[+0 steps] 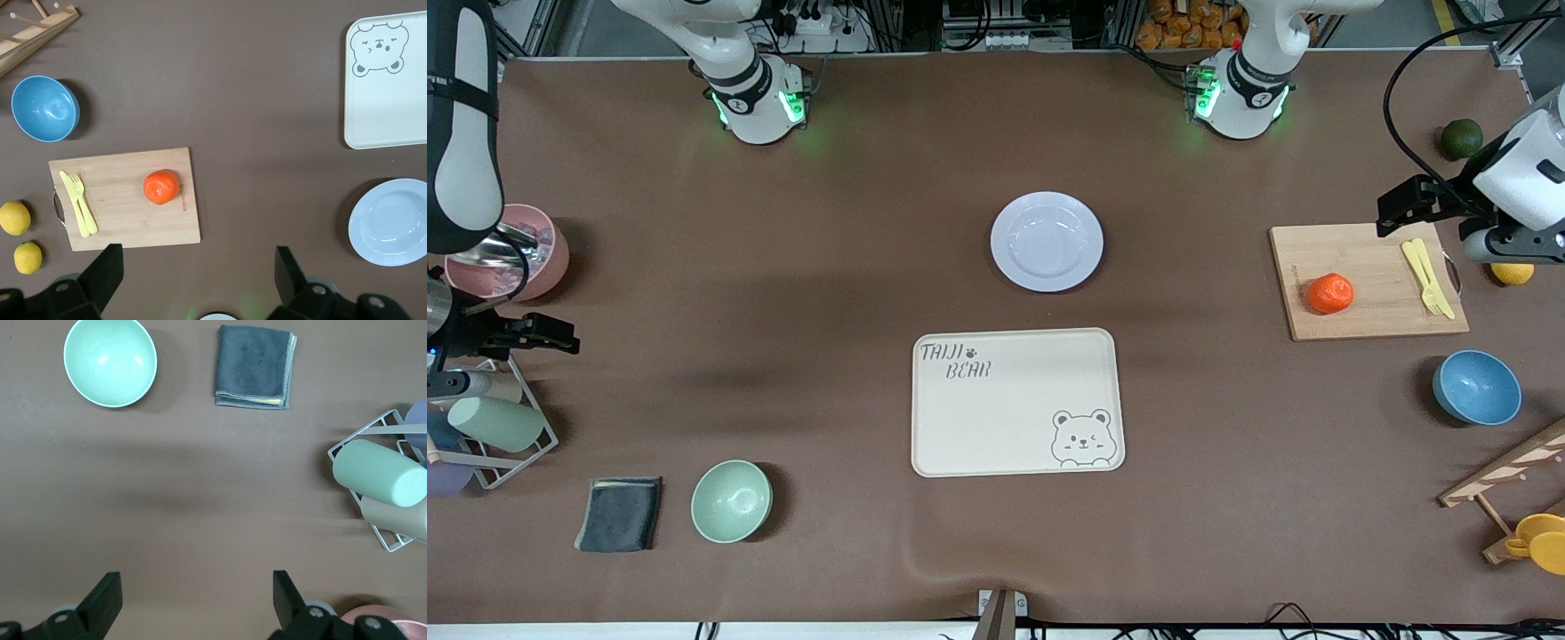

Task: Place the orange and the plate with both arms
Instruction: 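Move the left gripper down toward the orange on the cutting board, then close the left gripper around the orange, then lift the orange and carry it with the left gripper to the plate, then lower the orange onto the white plate and open the left gripper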

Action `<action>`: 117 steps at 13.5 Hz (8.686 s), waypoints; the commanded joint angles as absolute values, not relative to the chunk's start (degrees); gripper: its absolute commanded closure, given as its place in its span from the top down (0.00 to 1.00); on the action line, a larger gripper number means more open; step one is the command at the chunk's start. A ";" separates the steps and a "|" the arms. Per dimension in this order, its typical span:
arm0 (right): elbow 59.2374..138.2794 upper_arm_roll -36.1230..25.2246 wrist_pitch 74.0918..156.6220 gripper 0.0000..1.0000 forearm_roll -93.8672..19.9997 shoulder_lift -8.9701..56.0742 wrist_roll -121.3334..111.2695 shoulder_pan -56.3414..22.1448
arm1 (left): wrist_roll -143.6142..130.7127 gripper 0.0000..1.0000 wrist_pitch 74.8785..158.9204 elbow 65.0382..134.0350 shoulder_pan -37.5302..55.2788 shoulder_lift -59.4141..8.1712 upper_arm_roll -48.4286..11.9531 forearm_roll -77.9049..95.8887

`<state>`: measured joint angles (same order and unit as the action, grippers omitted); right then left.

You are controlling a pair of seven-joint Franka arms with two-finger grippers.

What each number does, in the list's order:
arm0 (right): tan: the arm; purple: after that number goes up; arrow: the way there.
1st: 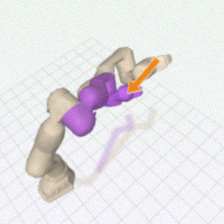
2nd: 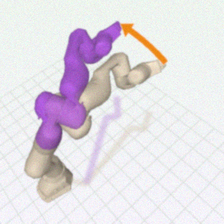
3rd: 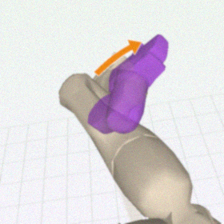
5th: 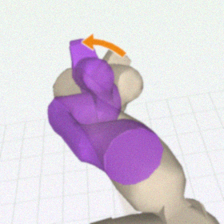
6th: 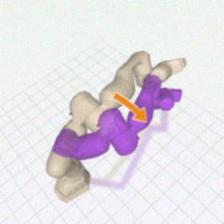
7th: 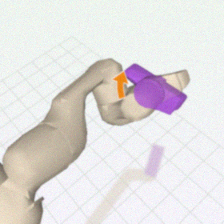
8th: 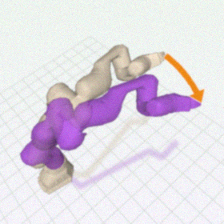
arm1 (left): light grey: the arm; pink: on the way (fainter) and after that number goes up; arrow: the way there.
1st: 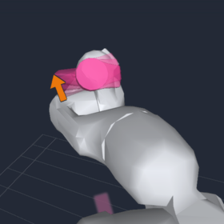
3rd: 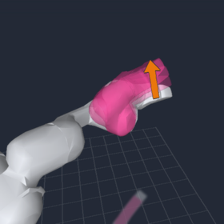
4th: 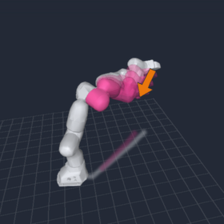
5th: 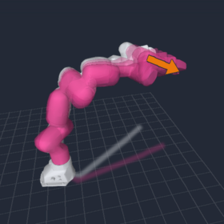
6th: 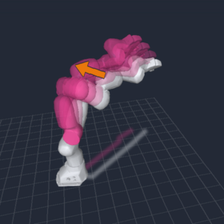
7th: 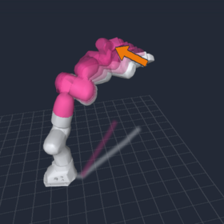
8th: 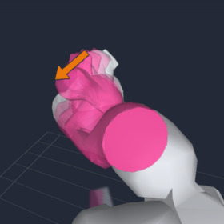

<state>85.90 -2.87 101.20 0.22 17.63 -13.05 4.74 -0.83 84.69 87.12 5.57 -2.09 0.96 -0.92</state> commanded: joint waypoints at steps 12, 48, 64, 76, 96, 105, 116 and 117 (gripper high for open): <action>84.29 -1.93 100.55 1.00 1.23 18.37 -12.74 5.89 | -2.20 1.00 85.07 89.63 5.27 -3.52 0.26 -1.85; 84.29 -1.85 100.63 1.00 1.23 18.37 -12.74 6.24 | 13.71 1.00 137.90 135.70 -12.75 -10.10 -0.17 -6.50; 84.29 -1.93 100.63 1.00 1.23 18.37 -12.75 6.15 | 14.67 0.53 140.89 135.44 -12.74 -15.03 -3.34 -4.57; 84.29 -1.85 100.63 1.00 1.32 18.37 -12.92 6.15 | 10.67 0.00 125.53 134.65 -13.45 0.34 -16.32 3.33; 84.20 -1.85 99.84 1.00 0.44 17.93 -12.92 7.29 | -45.59 0.00 130.25 114.79 3.86 -28.99 -43.07 -4.29; 84.20 -1.76 99.84 1.00 0.35 18.19 -12.83 7.21 | -55.36 0.74 130.08 114.79 6.24 -32.87 -43.07 -7.21; 85.08 -1.50 96.25 1.00 -1.48 23.10 -13.18 4.38 | -55.28 1.00 123.25 106.64 3.43 -27.60 -39.48 -10.88; 84.99 -1.49 96.50 1.00 -4.19 24.59 -15.53 4.31 | -54.94 1.00 119.57 102.61 3.08 -27.60 -39.03 -12.29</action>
